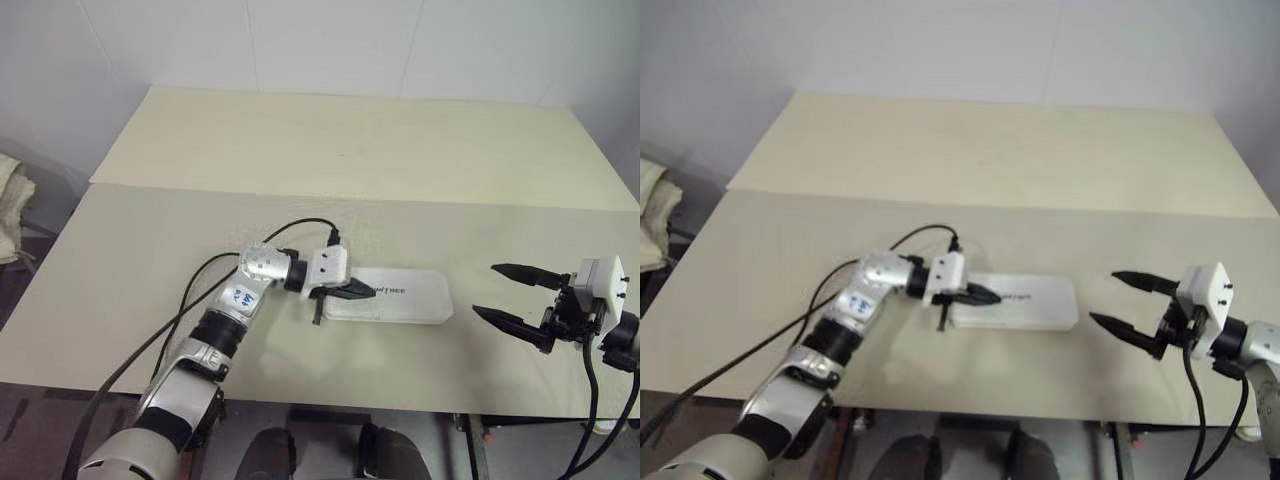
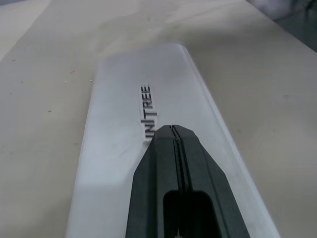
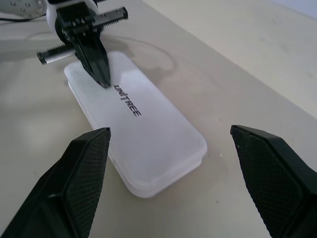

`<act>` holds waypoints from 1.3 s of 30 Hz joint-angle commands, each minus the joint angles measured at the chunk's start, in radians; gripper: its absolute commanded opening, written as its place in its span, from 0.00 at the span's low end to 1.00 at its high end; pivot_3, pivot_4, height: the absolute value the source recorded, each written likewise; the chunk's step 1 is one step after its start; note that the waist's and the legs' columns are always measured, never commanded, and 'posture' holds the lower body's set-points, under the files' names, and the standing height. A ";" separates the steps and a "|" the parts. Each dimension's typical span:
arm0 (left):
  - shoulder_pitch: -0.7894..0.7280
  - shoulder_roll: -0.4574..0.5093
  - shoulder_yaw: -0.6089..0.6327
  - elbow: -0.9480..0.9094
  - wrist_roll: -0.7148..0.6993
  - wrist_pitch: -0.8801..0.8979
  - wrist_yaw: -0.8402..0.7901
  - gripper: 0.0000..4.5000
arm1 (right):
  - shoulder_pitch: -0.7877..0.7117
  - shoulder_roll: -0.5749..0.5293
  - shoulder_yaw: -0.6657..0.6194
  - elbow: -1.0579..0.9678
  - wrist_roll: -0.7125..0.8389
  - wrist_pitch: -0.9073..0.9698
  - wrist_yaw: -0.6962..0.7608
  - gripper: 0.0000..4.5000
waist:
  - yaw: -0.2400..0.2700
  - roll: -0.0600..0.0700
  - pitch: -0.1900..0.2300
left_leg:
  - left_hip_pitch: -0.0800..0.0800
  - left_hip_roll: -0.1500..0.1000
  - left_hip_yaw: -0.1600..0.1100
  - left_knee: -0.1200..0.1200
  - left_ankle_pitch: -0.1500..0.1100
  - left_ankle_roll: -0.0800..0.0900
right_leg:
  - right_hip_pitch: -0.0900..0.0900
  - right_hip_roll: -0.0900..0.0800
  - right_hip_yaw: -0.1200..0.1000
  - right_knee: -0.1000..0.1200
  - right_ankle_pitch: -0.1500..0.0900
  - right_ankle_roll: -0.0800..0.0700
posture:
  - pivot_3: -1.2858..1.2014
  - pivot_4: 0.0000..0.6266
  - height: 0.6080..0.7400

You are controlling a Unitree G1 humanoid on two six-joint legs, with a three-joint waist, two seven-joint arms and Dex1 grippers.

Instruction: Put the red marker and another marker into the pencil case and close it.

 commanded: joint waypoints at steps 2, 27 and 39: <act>0.019 -0.016 -0.070 -0.007 0.083 0.073 0.053 0.01 | 0.016 0.011 -0.043 -0.088 0.037 0.012 -0.037 0.91 | 0.002 0.000 -0.002 | 0.000 0.000 0.000 0.000 0.000 0.000 | 0.001 0.000 0.000 0.000 0.000 0.000 | 0.52 0.24 1.00; 0.134 0.143 0.307 -0.247 -0.239 0.255 0.073 0.01 | -0.109 0.018 0.050 0.020 0.007 0.000 0.006 0.91 | -0.025 -0.001 -0.005 | 0.000 0.001 -0.001 -0.001 0.000 0.000 | -0.001 0.000 0.000 0.001 0.000 -0.001 | 0.52 0.24 1.00; 0.297 0.294 0.479 -0.383 -0.418 0.269 0.010 0.57 | -0.137 0.016 0.007 0.124 -0.017 -0.075 0.038 0.91 | -0.024 -0.001 -0.004 | -0.001 0.000 -0.002 -0.001 0.000 0.000 | -0.001 0.000 0.000 0.001 0.000 -0.001 | 0.52 0.24 1.00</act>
